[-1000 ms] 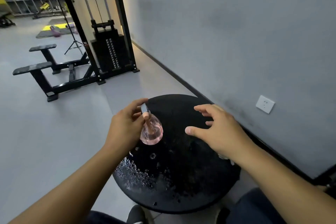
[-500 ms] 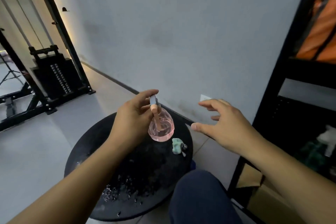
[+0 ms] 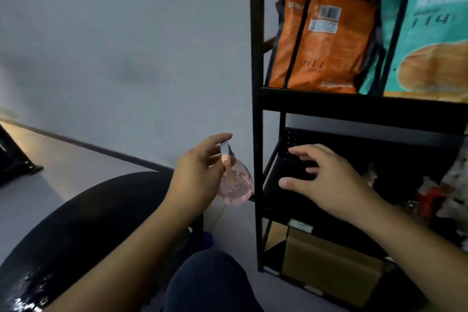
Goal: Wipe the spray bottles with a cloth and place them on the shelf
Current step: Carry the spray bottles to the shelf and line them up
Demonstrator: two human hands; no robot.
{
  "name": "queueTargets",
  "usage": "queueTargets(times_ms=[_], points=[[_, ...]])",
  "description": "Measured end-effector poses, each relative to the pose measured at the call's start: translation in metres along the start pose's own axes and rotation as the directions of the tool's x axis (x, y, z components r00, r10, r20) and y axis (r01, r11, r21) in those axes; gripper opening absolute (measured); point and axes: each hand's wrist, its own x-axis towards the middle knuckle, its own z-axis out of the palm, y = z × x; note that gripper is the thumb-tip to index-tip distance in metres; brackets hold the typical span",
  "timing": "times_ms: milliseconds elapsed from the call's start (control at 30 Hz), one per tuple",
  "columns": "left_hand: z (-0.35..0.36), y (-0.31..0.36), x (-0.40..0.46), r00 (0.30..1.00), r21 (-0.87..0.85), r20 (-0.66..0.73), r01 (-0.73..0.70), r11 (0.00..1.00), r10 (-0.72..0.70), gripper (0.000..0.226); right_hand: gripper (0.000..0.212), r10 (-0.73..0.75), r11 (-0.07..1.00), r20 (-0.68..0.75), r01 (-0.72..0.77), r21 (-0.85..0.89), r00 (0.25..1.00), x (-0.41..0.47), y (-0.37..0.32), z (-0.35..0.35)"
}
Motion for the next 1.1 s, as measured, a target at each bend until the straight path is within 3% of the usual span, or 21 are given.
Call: queueTargets(times_ms=[267, 700, 1100], points=[[0.081, -0.003, 0.02, 0.99, 0.009, 0.142, -0.02, 1.0, 0.018, 0.046, 0.071, 0.108, 0.994, -0.077, -0.108, 0.004, 0.991, -0.01, 0.062, -0.043], [0.185, -0.049, 0.068, 0.976, 0.049, 0.216, -0.006, 0.999, -0.005, 0.044, 0.079, 0.264, 0.964, -0.124, -0.267, -0.008, 0.956, 0.007, 0.137, -0.048], [0.229, -0.084, 0.103, 0.953, 0.091, 0.274, 0.109, 0.99, -0.13, 0.052, 0.081, 0.258, 0.966, -0.127, -0.258, 0.021, 0.958, 0.025, 0.155, -0.037]])
